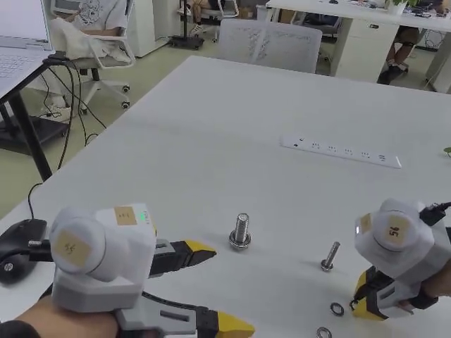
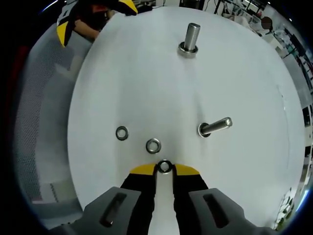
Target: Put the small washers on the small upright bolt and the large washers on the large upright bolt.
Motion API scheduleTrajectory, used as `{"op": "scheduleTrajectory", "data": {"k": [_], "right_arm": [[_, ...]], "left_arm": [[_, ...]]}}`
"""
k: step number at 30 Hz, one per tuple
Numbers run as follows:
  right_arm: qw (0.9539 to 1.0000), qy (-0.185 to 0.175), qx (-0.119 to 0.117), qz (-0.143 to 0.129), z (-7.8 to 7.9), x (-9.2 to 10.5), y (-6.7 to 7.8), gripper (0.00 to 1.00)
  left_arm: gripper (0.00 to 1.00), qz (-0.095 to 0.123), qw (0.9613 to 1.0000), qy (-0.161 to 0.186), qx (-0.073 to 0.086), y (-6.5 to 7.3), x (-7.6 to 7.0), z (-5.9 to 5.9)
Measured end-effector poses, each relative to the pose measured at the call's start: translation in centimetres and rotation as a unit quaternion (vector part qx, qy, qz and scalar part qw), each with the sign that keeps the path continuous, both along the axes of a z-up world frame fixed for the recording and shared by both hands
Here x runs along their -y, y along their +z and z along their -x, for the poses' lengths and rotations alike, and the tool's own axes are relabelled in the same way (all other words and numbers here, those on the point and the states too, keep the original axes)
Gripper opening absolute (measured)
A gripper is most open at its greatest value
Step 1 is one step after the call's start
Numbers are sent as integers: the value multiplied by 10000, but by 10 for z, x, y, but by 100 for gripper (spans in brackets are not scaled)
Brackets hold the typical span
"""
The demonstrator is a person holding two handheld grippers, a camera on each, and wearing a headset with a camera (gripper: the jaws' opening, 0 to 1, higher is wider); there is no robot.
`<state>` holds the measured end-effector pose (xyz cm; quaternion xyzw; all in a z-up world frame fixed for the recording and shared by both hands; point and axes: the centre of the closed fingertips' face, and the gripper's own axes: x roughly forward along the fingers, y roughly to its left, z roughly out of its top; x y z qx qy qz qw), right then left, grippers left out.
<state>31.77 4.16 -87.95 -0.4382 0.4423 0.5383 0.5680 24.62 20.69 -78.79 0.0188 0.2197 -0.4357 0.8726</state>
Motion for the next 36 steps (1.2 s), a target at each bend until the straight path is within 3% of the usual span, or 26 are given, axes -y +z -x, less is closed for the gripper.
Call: {"op": "scheduleTrajectory", "data": {"k": [17, 36], "right_arm": [[10000, 53, -12, 19, -4, -3, 4, 13], [9998, 131, 157, -61, -7, -7, 39, 13]], "left_arm": [[67, -3, 10000, -7, 3, -1, -1, -1], [67, 4, 10000, -34, 22, 0, -1, 0]]}}
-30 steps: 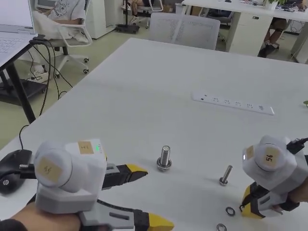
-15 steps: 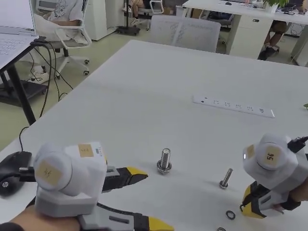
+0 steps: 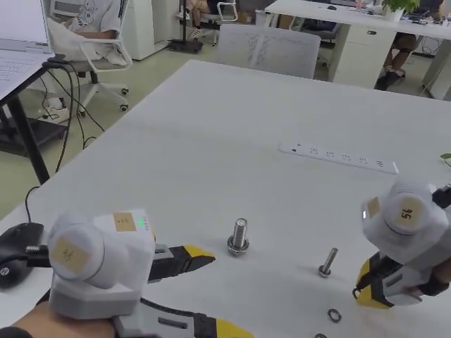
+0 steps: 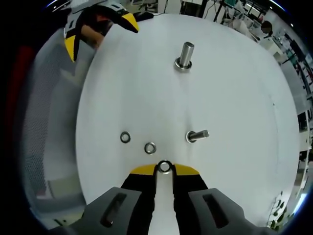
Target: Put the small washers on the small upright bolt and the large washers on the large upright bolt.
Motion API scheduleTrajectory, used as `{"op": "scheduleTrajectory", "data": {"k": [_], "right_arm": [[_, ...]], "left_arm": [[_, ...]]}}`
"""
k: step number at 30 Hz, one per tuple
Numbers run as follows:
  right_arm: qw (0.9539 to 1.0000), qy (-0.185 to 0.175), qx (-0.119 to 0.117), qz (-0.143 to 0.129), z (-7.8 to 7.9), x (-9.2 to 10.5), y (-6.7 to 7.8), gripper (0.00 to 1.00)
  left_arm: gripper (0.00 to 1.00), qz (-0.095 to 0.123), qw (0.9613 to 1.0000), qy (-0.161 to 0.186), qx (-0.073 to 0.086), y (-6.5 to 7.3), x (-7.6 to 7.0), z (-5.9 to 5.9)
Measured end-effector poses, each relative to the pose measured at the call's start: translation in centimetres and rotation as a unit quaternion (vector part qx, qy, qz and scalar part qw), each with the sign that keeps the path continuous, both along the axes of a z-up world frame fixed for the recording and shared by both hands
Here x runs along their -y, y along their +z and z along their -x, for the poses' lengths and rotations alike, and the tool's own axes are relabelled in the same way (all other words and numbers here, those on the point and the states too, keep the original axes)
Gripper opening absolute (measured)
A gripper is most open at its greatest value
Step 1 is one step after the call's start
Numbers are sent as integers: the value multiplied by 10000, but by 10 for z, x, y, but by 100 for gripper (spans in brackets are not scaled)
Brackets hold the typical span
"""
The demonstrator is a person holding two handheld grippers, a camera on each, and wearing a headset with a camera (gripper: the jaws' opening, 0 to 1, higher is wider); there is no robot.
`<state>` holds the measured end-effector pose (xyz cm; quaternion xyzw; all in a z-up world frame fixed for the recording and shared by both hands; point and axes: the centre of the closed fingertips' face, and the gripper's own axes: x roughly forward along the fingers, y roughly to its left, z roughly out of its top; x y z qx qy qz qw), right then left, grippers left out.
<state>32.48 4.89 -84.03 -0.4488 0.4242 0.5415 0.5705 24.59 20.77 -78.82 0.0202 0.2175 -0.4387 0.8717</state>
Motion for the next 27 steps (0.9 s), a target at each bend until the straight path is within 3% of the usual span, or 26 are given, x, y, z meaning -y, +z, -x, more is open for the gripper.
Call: {"op": "scheduleTrajectory", "data": {"k": [17, 27], "right_arm": [[9992, 173, 353, -105, -19, -19, 34, 13], [9982, 311, 501, -143, -30, -34, 46, 13]], "left_arm": [[67, 25, 10000, 34, 36, 2, -2, -2], [67, 27, 10000, 56, 47, 2, -2, -2]]}}
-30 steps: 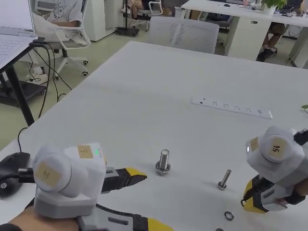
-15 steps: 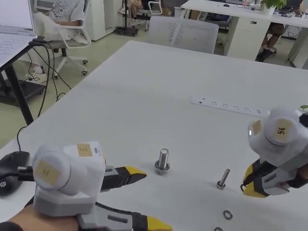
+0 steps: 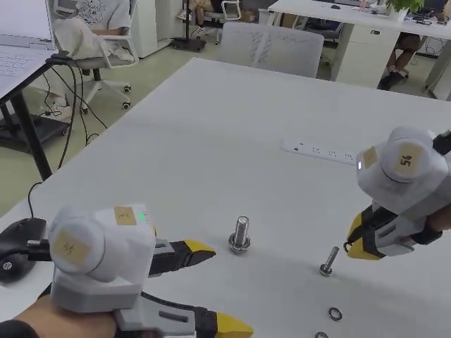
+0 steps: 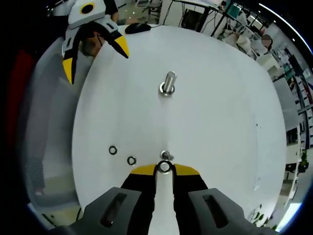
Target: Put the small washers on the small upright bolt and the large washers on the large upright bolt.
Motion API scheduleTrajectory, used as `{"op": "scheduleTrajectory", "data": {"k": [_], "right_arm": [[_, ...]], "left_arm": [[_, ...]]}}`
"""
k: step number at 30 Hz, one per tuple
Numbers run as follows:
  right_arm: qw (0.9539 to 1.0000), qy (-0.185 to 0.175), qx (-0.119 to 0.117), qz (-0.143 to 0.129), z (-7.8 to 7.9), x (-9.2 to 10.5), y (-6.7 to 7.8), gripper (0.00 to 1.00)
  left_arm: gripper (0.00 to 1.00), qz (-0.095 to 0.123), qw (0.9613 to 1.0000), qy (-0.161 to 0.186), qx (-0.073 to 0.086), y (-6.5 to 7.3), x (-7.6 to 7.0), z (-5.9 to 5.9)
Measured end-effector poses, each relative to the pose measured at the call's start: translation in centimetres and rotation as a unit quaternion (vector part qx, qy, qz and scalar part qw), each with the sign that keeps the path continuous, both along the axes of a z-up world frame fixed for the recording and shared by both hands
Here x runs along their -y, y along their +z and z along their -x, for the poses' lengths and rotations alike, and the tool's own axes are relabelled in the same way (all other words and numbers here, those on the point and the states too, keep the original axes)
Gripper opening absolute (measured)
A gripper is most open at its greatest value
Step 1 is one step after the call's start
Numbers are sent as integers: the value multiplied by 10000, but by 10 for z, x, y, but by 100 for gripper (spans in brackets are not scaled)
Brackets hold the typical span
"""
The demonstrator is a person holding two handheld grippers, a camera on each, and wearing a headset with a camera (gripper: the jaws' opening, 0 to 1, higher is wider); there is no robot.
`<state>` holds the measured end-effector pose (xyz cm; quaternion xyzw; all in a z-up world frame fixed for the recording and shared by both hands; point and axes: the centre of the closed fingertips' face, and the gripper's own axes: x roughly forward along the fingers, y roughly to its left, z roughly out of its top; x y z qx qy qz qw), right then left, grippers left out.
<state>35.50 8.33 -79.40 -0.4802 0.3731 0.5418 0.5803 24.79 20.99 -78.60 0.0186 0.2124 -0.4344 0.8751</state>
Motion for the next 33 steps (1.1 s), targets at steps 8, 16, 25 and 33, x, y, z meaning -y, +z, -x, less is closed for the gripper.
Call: {"op": "scheduleTrajectory", "data": {"k": [8, 16, 25, 33], "right_arm": [[9999, 99, -18, 59, -6, -7, -5, 13], [9998, 111, -110, 146, -10, -6, -14, 13], [9995, 106, -199, 229, -13, -1, -20, 13], [9993, 124, -240, 249, -12, -2, -23, 13]], "left_arm": [[67, 4, 10000, 27, -1, -1, -1, 0], [67, 8, 10000, 27, -17, -1, 0, 0], [67, 0, 10000, 34, -41, -2, 1, -1], [67, -3, 10000, 38, -62, -2, 1, 0]]}}
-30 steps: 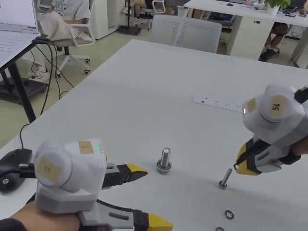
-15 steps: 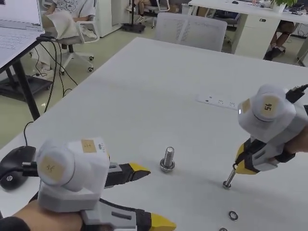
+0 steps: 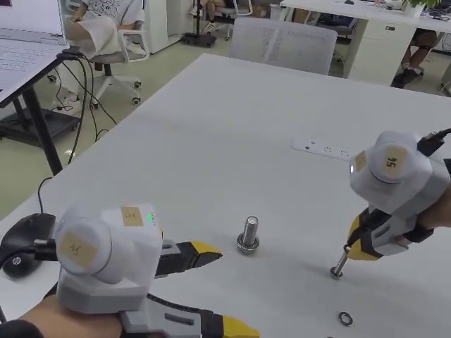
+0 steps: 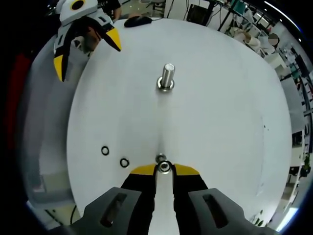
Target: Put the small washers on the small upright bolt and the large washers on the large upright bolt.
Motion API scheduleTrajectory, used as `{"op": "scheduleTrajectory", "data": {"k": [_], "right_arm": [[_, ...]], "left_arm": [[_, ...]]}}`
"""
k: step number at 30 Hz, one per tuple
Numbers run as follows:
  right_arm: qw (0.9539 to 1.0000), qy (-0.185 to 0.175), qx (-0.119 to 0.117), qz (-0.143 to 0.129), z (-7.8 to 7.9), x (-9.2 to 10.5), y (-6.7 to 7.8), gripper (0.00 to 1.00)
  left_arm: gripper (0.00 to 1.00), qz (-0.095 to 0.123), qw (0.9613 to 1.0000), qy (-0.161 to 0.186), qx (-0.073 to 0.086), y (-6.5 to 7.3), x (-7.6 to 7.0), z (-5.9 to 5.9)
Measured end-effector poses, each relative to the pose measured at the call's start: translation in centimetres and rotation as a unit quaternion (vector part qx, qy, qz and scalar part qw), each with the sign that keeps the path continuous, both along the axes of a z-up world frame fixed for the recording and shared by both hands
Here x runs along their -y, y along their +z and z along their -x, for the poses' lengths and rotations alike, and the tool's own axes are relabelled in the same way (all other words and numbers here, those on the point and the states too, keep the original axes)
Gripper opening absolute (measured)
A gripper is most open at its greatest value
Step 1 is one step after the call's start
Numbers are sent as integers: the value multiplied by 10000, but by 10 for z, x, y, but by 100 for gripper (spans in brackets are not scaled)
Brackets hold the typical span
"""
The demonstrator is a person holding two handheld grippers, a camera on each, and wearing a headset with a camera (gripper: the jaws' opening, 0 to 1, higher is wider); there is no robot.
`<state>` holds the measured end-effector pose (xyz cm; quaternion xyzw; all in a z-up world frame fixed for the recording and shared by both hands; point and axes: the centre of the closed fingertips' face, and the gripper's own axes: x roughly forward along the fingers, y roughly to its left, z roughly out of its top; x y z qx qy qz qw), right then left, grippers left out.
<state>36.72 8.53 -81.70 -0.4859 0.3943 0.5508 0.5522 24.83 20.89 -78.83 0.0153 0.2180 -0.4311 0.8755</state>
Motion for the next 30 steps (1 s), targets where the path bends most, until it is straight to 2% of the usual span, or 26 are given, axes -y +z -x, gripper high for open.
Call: {"op": "scheduleTrajectory", "data": {"k": [14, 30], "right_arm": [[10000, -4, -61, 36, 0, -1, -9, 13], [9997, -88, -221, 18, 0, -1, -32, 13]], "left_arm": [[67, 1, 10000, 21, -11, -1, -2, 0], [67, -23, 10000, 60, -27, -2, -4, 0]]}}
